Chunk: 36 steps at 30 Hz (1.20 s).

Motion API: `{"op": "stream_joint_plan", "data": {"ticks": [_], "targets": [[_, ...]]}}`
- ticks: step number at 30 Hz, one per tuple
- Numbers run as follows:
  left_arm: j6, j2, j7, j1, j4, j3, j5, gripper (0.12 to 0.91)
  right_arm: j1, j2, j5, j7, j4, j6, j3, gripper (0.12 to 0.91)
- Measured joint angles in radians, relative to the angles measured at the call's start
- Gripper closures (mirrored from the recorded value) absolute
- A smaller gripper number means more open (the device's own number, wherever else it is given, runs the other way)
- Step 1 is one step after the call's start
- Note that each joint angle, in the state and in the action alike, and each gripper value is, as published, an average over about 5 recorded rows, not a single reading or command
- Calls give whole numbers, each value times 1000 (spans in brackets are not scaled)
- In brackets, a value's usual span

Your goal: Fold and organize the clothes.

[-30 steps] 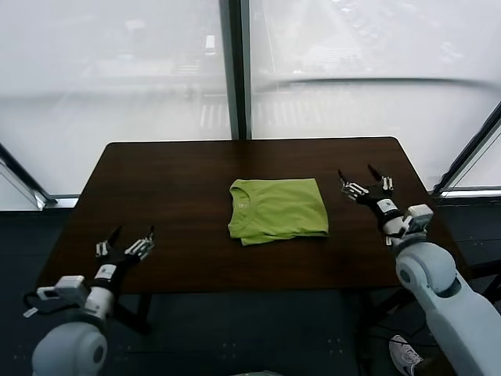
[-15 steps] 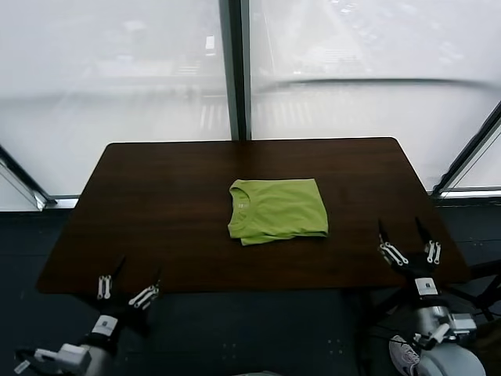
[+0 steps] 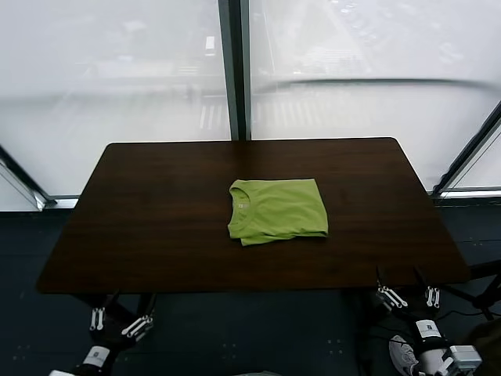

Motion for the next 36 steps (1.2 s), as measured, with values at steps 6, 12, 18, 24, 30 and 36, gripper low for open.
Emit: {"op": "stream_joint_plan", "data": {"ticks": [6, 12, 18, 24, 30, 36], "targets": [[17, 10, -20, 13, -13, -4, -1, 123, 10, 6, -47, -4, 0, -19, -34, 118], [35, 8, -29, 16, -16, -7, -1, 123, 17, 14, -50, -1, -3, -30, -56, 118], [34, 6, -23, 17, -17, -13, 6, 123, 25, 11, -49, 1, -10, -31, -59, 118], [21, 5, -5, 30, -12, -24, 11, 123, 29, 9, -47, 1, -12, -33, -65, 118], [20, 6, -4, 31, -12, -24, 16, 123, 28, 8, -47, 1, -8, -36, -64, 118], [21, 7, -4, 25, -12, -23, 17, 123, 21, 9, -48, 1, -3, -36, -56, 118]]}}
